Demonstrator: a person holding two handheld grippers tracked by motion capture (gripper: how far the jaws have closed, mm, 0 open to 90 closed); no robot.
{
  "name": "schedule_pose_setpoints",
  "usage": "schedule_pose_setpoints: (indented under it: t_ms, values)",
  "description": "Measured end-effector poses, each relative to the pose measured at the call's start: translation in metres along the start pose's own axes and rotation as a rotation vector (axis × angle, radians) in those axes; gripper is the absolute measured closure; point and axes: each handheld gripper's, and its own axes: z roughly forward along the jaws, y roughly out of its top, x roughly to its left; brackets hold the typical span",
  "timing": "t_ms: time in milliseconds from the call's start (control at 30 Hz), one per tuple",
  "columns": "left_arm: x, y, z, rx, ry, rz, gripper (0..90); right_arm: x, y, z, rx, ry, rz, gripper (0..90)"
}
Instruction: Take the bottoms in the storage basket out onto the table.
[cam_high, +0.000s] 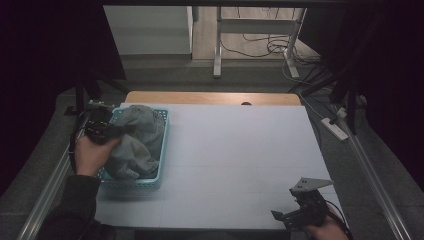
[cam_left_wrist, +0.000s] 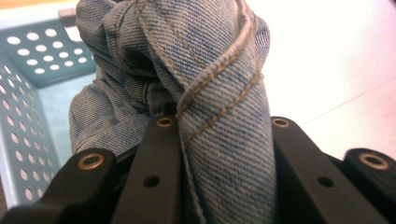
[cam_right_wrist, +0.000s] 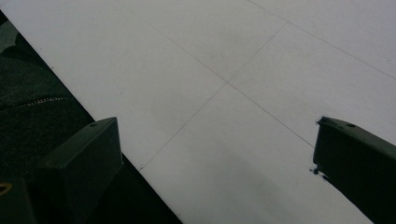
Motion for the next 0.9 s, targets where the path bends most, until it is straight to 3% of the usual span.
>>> schedule_pose_setpoints:
  t_ms: [200,367,567,900]
  values:
    - [0.001,0.009,-0.009,-0.020,-0.006,-0.003,77.1,0.000,0.000,0.000,0.001,-0.003,0.000,1.3]
    - [0.000,0.017,-0.017,-0.042,-0.043,-0.004,77.1,0.000,0.000,0.000,0.001,-0.003,0.001,1.3]
    - [-0.008,0.031,-0.026,-0.067,-0.088,0.022,77.2,0.000,0.000,0.000,0.002,-0.002,0.001,1.3]
    - [-0.031,0.059,-0.037,-0.071,-0.102,0.095,77.2,0.000,0.000,0.000,0.000,-0.002,0.002,1.3]
